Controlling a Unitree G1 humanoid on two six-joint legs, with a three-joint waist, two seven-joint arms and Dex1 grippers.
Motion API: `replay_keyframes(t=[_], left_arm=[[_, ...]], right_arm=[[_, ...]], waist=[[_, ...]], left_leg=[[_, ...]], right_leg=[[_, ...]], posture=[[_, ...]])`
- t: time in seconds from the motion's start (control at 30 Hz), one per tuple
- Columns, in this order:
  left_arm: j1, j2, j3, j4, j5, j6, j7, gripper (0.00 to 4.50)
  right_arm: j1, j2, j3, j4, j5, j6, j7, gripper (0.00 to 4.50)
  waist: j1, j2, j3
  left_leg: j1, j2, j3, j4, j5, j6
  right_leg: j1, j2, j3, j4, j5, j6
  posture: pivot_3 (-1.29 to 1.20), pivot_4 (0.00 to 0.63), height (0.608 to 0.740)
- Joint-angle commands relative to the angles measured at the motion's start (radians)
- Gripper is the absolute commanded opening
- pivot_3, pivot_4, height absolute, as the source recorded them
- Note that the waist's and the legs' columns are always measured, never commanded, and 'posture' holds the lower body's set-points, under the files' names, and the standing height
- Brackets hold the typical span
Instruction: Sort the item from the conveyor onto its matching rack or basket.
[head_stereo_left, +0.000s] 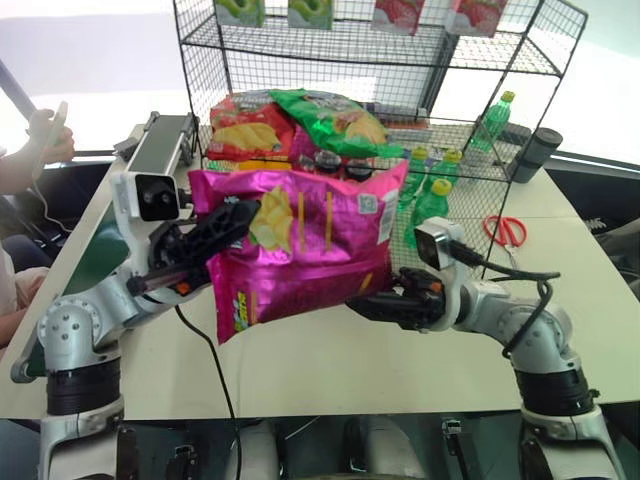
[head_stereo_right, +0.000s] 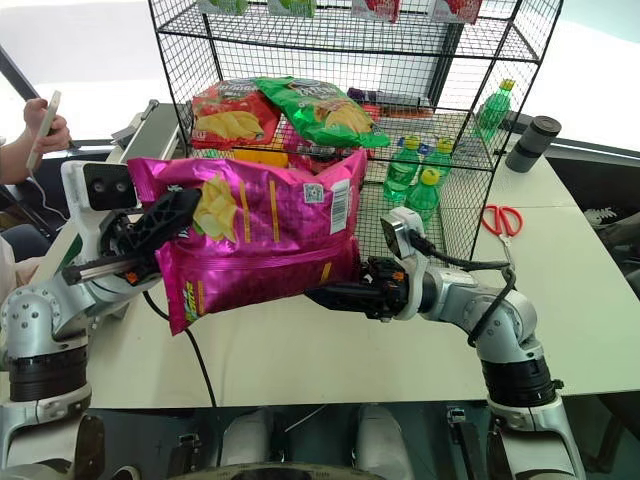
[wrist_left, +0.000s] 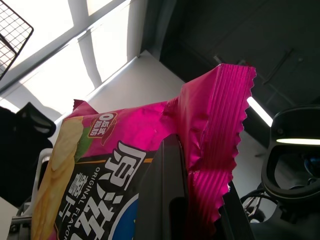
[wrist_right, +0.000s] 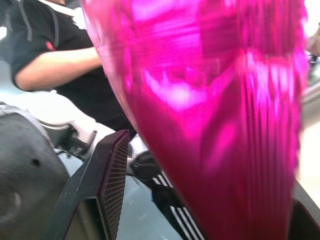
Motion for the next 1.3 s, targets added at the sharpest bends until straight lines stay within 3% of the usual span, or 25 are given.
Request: replay_keyframes(t=[0.03, 0.33, 0.43, 0.57, 0.7, 0.8, 0.97, 1.03, 1.13, 1.3], left_arm=[[0.029, 0.025, 0.019, 0.005, -0.020, 0.013, -0.008, 0.00], [0.054, 0.034, 0.004, 0.000, 0.000, -0.048, 0.018, 0.00], [0.066, 0.049, 0.001, -0.006, 0.039, -0.038, -0.011, 0.00], [0.078, 0.056, 0.010, -0.010, 0.097, -0.053, -0.040, 0.00], [0.082, 0.063, 0.019, -0.007, 0.187, -0.082, -0.064, 0.00], [0.087, 0.073, 0.022, -0.024, 0.299, -0.123, -0.100, 0.86], [0.113, 0.090, 0.049, -0.005, 0.330, -0.126, -0.148, 3.38], [0.135, 0.112, 0.047, -0.022, 0.423, -0.158, -0.203, 4.46], [0.172, 0.120, 0.017, -0.063, 0.680, -0.335, -0.305, 4.50], [0.202, 0.145, -0.001, -0.036, 0.880, -0.488, -0.453, 4.50]], right_arm=[[-0.024, 0.010, -0.046, -0.030, 0.089, 0.023, -0.027, 2.94], [-0.003, -0.013, -0.031, -0.044, 0.086, 0.047, -0.036, 2.94], [-0.014, -0.007, -0.032, -0.030, 0.092, 0.050, -0.047, 2.04], [-0.016, -0.011, -0.035, -0.022, 0.084, 0.049, -0.052, 0.20], [-0.008, -0.028, -0.029, -0.021, 0.044, 0.030, -0.038, 0.19], [0.000, -0.046, -0.025, -0.024, 0.008, 0.011, -0.020, 0.19], [0.041, -0.080, -0.055, -0.044, -0.013, -0.016, -0.016, 0.19], [0.084, -0.111, -0.078, -0.072, -0.037, -0.041, -0.021, 0.19], [0.156, -0.151, -0.119, -0.113, -0.108, -0.119, -0.044, 0.19], [0.343, -0.185, -0.272, -0.200, -0.124, -0.193, -0.089, 0.19]], waist=[[-0.002, 0.000, 0.000], [0.001, 0.000, 0.000], [0.000, 0.000, 0.000], [-0.001, 0.000, 0.000], [0.000, 0.000, 0.000], [0.001, 0.000, 0.000], [0.001, 0.000, 0.000], [0.002, 0.001, 0.001], [0.003, 0.002, 0.001], [0.019, 0.002, 0.002]], left_leg=[[0.000, 0.000, 0.000, 0.000, 0.000, 0.000], [-0.001, 0.000, 0.000, 0.000, -0.001, 0.002], [-0.001, 0.000, 0.000, 0.000, -0.001, 0.002], [-0.001, 0.000, 0.000, -0.001, -0.001, 0.002], [-0.001, 0.000, 0.000, -0.001, -0.001, 0.002], [-0.001, 0.000, 0.000, -0.001, -0.001, 0.002], [-0.002, 0.000, 0.001, -0.001, -0.001, 0.002], [-0.002, 0.000, 0.001, -0.001, -0.001, 0.002], [-0.002, 0.000, 0.001, -0.002, -0.002, 0.002], [-0.003, 0.000, 0.001, -0.003, -0.002, 0.003]], right_leg=[[0.000, 0.000, 0.000, 0.000, 0.000, 0.000], [0.000, -0.001, 0.000, -0.001, 0.000, 0.000], [0.000, -0.001, 0.000, -0.001, 0.000, 0.000], [-0.001, -0.001, 0.000, -0.001, 0.000, 0.000], [-0.001, -0.001, 0.000, -0.001, 0.000, 0.000], [-0.001, -0.001, 0.000, -0.001, 0.000, 0.000], [-0.002, -0.001, 0.000, -0.001, 0.000, 0.000], [-0.002, -0.001, 0.000, -0.002, 0.000, 0.000], [-0.002, -0.001, 0.000, -0.003, 0.000, 0.000], [-0.003, -0.001, 0.000, -0.006, -0.001, -0.001]], posture=[[0.00, 0.150, 0.726], [0.00, 0.150, 0.726], [0.00, 0.150, 0.726], [0.00, 0.150, 0.726], [0.00, 0.150, 0.726], [0.00, 0.150, 0.726], [0.00, 0.150, 0.726], [0.00, 0.150, 0.726], [0.00, 0.150, 0.726], [0.00, 0.150, 0.726]])
